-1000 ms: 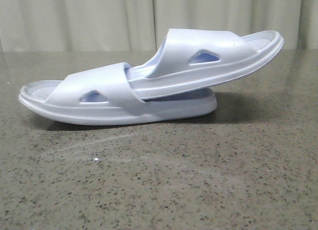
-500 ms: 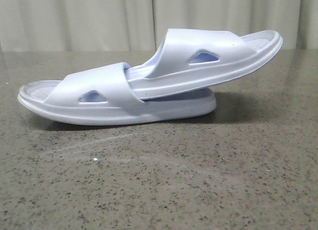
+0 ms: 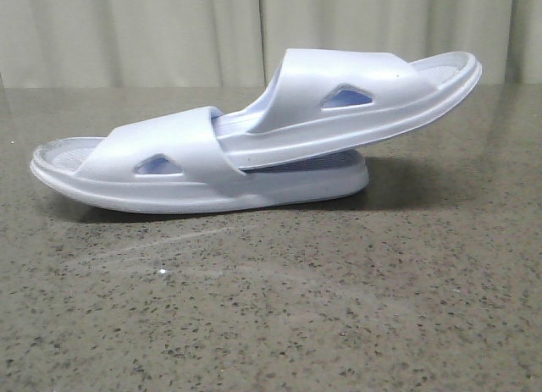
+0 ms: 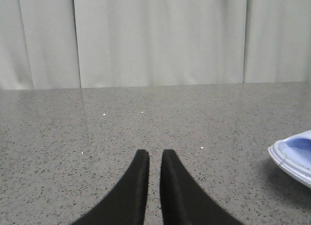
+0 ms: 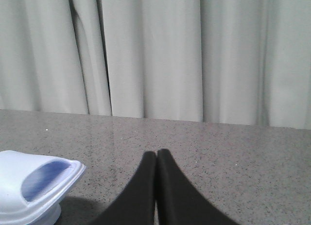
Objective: Insert blue slippers together front up
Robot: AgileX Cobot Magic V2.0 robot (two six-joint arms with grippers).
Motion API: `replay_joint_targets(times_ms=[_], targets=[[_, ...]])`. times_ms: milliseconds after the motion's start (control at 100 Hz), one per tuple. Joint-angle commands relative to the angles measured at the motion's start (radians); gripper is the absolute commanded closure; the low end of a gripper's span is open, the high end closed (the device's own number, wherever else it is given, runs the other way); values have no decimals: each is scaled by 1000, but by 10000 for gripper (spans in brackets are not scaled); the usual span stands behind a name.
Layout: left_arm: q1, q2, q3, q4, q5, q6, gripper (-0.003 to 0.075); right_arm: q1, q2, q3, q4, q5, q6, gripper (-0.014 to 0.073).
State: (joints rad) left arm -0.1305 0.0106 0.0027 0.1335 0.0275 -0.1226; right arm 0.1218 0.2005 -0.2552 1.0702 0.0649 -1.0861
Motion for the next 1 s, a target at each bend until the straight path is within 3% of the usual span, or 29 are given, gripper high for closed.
replay_joint_targets(times_ms=[0,270,350,420,540,640,990], targets=[[-6,7,7,1,-77,-9,704,1,8,-26,-4,-33,-20,701],[-6,7,7,1,-77,-9,704,1,8,-26,-4,-33,-20,701],[-6,7,7,1,-77,-9,704,1,8,-26,-82,-23,31,701],[-6,7,7,1,-77,-9,704,1,8,-26,-283,-21,240,701],[-6,7,7,1,-77,-9,704,1,8,-26,-781,-20,802,701],[-6,7,7,1,-77,-9,704,1,8,-19,-1029,-25,1036,701],[-6,7,7,1,-77,-9,704,1,-156,138,-1077,-65,1064,701]])
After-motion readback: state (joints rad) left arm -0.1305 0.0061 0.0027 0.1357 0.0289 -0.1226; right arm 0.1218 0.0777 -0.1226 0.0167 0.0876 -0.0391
